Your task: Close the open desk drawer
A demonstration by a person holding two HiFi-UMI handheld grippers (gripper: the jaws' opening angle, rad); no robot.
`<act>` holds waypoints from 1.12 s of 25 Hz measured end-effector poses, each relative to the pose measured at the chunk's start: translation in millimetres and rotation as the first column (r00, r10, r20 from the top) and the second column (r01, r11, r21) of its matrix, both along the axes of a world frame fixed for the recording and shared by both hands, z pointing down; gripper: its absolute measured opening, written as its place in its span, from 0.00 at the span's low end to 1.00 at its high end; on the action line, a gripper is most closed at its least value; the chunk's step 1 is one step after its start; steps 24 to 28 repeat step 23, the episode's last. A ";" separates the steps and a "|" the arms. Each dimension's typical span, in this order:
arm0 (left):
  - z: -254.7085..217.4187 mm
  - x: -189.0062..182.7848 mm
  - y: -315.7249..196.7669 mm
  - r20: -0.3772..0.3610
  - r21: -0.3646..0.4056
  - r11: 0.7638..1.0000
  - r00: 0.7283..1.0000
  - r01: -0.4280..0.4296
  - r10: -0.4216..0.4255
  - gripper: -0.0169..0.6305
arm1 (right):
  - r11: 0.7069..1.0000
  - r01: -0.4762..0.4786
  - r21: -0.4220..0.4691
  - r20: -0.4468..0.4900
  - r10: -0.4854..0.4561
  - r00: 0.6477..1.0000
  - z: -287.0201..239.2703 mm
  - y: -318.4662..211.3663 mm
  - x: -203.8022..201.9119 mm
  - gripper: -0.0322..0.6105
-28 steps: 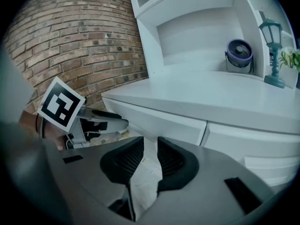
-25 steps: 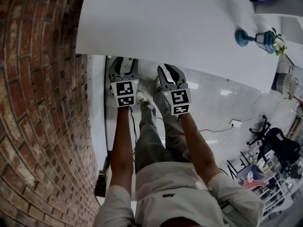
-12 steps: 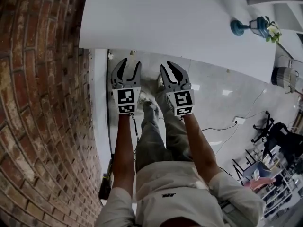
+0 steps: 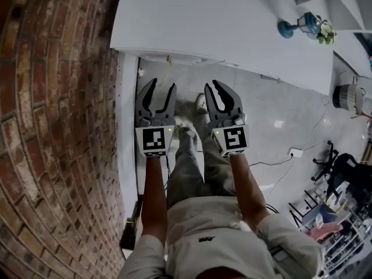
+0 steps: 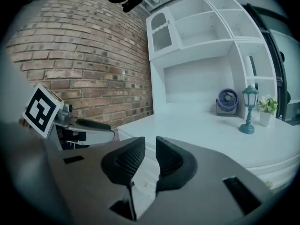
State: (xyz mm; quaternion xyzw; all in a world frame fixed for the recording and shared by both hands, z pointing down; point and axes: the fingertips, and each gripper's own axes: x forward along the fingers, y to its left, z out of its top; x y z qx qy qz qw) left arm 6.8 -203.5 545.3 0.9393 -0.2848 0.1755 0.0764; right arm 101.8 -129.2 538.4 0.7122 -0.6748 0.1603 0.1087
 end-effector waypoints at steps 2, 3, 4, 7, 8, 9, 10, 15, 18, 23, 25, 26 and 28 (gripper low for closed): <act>-21.1 -9.2 7.9 -0.019 0.026 1.000 1.000 0.001 -0.001 0.36 | 1.000 0.002 0.024 -0.013 -0.001 1.000 -20.4 8.4 -6.3 0.17; -31.2 -13.4 11.8 -0.028 0.037 0.999 1.000 0.001 0.000 0.36 | 0.999 0.003 0.036 -0.021 -0.002 1.000 -30.7 12.4 -9.0 0.17; -40.8 -17.3 15.8 -0.036 0.047 0.999 0.999 0.001 0.000 0.36 | 0.999 0.004 0.047 -0.028 -0.002 1.000 -40.6 16.4 -11.2 0.17; -65.6 -27.7 27.7 -0.052 0.068 0.998 0.999 0.001 0.003 0.36 | 0.998 0.004 0.070 -0.051 0.000 0.999 -65.2 28.2 -16.7 0.17; -72.3 -31.0 31.3 -0.056 0.072 0.997 0.998 0.000 0.004 0.36 | 0.997 0.006 0.071 -0.058 -0.002 0.998 -71.1 31.6 -19.0 0.17; -78.4 -34.4 34.5 -0.059 0.076 0.997 0.998 0.000 0.004 0.36 | 0.997 0.008 0.070 -0.066 -0.003 0.998 -76.3 34.6 -21.4 0.17; -84.3 -37.8 37.3 -0.062 0.079 0.997 0.998 0.000 0.004 0.36 | 0.998 0.009 0.069 -0.073 -0.004 0.997 -81.6 37.2 -23.7 0.17; -111.6 -53.8 48.1 -0.078 0.096 0.995 0.997 -0.006 0.014 0.36 | 0.997 0.018 0.071 -0.095 -0.011 0.995 -109.3 48.0 -38.2 0.17; -127.1 -61.7 53.8 -0.084 0.104 0.995 0.996 -0.010 0.018 0.36 | 0.997 0.031 0.072 -0.103 -0.024 0.994 -127.6 53.7 -48.2 0.17; -150.1 -77.3 69.9 -0.085 0.106 0.994 0.996 -0.015 0.024 0.36 | 0.992 0.087 0.093 -0.106 -0.078 0.991 -160.0 69.3 -73.5 0.18; -150.1 -77.3 69.9 -0.085 0.106 0.994 0.996 -0.015 0.024 0.36 | 0.992 0.087 0.093 -0.106 -0.078 0.991 -160.0 69.3 -73.5 0.18; -150.1 -77.3 69.9 -0.085 0.106 0.994 0.996 -0.015 0.024 0.36 | 0.992 0.087 0.093 -0.106 -0.078 0.991 -160.0 69.3 -73.5 0.18; -150.1 -77.3 69.9 -0.085 0.106 0.994 0.996 -0.015 0.024 0.36 | 0.992 0.087 0.093 -0.106 -0.078 0.991 -160.0 69.3 -73.5 0.18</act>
